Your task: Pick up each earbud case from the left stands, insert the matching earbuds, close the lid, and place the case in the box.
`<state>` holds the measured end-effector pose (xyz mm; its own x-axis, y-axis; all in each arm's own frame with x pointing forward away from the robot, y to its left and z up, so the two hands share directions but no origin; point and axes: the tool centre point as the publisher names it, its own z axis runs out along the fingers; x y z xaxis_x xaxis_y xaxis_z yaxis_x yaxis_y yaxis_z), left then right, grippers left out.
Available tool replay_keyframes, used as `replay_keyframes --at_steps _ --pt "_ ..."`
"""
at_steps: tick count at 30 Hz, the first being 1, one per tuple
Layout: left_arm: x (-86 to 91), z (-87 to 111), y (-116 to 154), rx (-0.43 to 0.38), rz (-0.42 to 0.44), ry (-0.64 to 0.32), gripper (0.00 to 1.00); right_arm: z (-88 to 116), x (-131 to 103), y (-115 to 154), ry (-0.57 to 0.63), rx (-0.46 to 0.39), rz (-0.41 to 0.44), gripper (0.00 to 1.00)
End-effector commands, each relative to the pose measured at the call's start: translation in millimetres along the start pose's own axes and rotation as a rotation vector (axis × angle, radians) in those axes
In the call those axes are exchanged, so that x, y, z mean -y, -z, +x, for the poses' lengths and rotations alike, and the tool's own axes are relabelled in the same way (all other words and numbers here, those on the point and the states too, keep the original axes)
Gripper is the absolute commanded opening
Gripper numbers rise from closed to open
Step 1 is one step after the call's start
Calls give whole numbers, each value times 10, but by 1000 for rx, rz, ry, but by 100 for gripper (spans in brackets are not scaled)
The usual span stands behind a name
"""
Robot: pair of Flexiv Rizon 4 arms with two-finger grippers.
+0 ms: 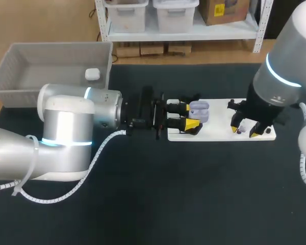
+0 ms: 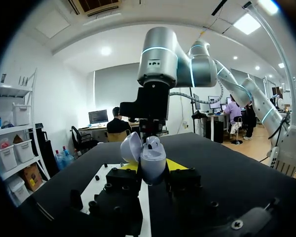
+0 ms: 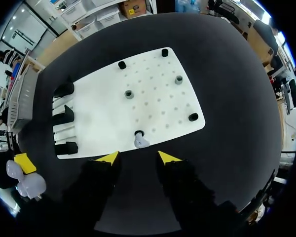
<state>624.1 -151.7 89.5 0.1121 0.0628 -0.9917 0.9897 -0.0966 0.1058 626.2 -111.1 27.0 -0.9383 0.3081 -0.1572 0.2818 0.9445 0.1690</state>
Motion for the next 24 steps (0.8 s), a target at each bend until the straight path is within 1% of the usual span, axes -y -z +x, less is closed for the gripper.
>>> replay_keyframes --at_steps 1,18,24 --pt "13 -6 -3 -2 -6 -1 0 -32 0 -40 -3 0 -4 44" --pt "13 -6 -3 -2 -6 -1 0 -114 29 -87 -12 0 -23 33" --pt "13 -6 -3 -2 -6 -1 0 -121 29 -104 -9 -5 -27 33"
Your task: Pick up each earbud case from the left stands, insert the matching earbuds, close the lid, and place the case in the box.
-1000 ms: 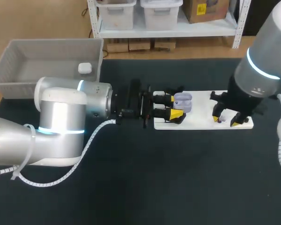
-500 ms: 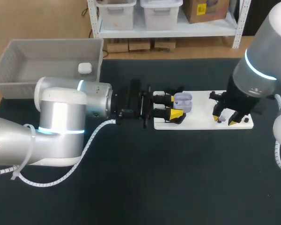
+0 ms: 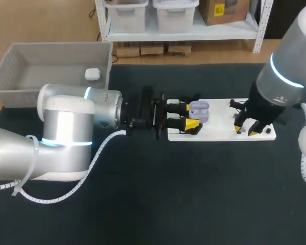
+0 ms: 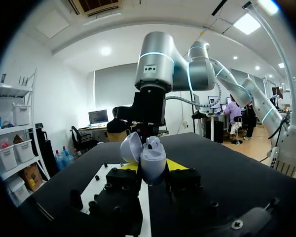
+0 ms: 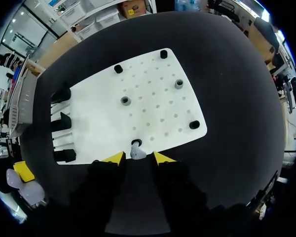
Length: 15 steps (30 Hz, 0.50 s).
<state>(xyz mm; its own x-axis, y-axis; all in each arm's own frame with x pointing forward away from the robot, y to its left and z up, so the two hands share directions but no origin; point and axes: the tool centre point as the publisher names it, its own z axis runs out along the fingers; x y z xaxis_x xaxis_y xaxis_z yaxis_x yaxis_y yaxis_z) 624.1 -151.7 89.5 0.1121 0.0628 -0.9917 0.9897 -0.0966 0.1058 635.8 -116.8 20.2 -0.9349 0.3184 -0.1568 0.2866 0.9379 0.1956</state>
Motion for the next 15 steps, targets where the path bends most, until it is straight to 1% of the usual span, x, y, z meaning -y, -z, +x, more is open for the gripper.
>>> replay_keyframes --at_steps 1,10,15 --pt "13 -6 -3 -2 -6 -1 0 -27 -11 -27 2 -6 -1 32" --pt "13 -6 -3 -2 -6 -1 0 -53 -32 -58 5 -11 -9 27" --pt "13 -6 -3 -2 -6 -1 0 -54 -34 -64 5 -12 -7 27"
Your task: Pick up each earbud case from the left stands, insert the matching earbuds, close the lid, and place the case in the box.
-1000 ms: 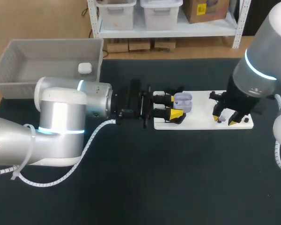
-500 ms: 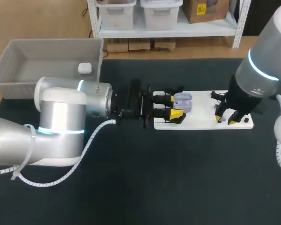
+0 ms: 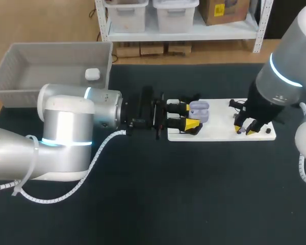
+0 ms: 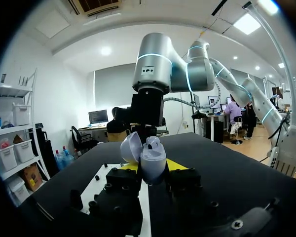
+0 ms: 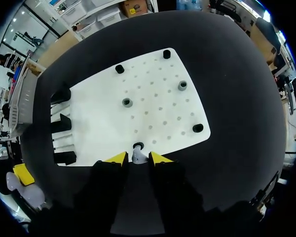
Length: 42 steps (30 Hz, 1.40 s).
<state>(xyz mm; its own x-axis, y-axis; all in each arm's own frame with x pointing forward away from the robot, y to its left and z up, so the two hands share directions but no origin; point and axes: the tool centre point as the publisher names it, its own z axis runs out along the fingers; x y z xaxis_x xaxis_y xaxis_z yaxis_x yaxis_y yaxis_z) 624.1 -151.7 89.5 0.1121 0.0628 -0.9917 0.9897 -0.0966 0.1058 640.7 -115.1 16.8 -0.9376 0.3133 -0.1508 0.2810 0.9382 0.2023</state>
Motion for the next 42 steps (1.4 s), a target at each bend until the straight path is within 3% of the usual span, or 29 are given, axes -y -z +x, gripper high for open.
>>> replay_keyframes --at_steps 1,6,11,19,25,32,37,42 --pt "13 -6 -3 -2 -6 -1 0 -20 -10 -20 0 -5 1 27" --pt "13 -6 -3 -2 -6 -1 0 -24 -3 -24 -3 -6 3 25" --pt "13 -6 -3 -2 -6 -1 0 -22 0 -27 -3 -6 5 0" --pt "13 -6 -3 -2 -6 -1 0 12 -10 117 3 16 6 0" --pt "13 -6 -3 -2 -6 -1 0 56 -26 393 18 47 0 0" --pt "13 -6 -3 -2 -6 -1 0 108 -155 966 95 72 -42 0" --pt "13 -6 -3 -2 -6 -1 0 169 -317 1347 204 40 -59 0" --pt "13 -6 -3 -2 -6 -1 0 245 -515 1600 314 -45 -90 0"
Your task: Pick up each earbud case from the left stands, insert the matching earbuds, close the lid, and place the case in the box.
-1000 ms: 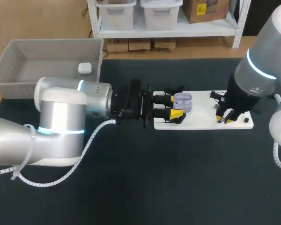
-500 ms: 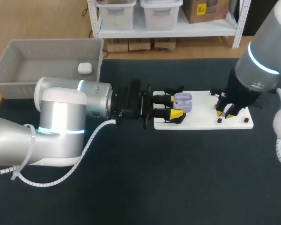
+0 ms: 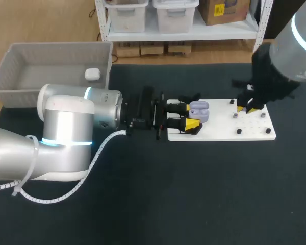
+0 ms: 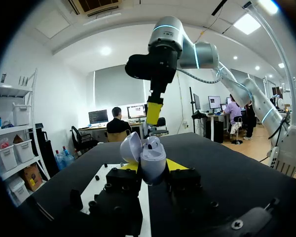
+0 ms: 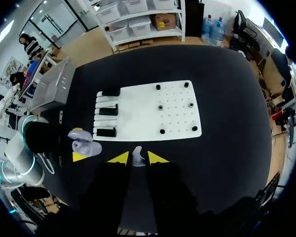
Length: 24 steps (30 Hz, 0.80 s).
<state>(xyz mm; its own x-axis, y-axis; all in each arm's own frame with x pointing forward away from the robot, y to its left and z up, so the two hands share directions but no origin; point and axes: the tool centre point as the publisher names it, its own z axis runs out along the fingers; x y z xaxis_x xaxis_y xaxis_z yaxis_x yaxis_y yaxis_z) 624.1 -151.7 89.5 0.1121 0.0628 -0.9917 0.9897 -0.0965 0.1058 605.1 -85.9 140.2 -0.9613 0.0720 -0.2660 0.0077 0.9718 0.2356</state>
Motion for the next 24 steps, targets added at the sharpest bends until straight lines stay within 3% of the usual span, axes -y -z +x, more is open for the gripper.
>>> replay_keyframes --at_steps 1,12,24 --pt "13 -6 -4 -2 -6 -1 0 -33 -176 390 73 -124 -17 0" --pt "13 -6 -4 -2 -6 -1 0 -42 -734 305 294 -190 11 0" --pt "13 -6 -4 -2 -6 -1 0 -43 -964 98 396 -222 55 0"
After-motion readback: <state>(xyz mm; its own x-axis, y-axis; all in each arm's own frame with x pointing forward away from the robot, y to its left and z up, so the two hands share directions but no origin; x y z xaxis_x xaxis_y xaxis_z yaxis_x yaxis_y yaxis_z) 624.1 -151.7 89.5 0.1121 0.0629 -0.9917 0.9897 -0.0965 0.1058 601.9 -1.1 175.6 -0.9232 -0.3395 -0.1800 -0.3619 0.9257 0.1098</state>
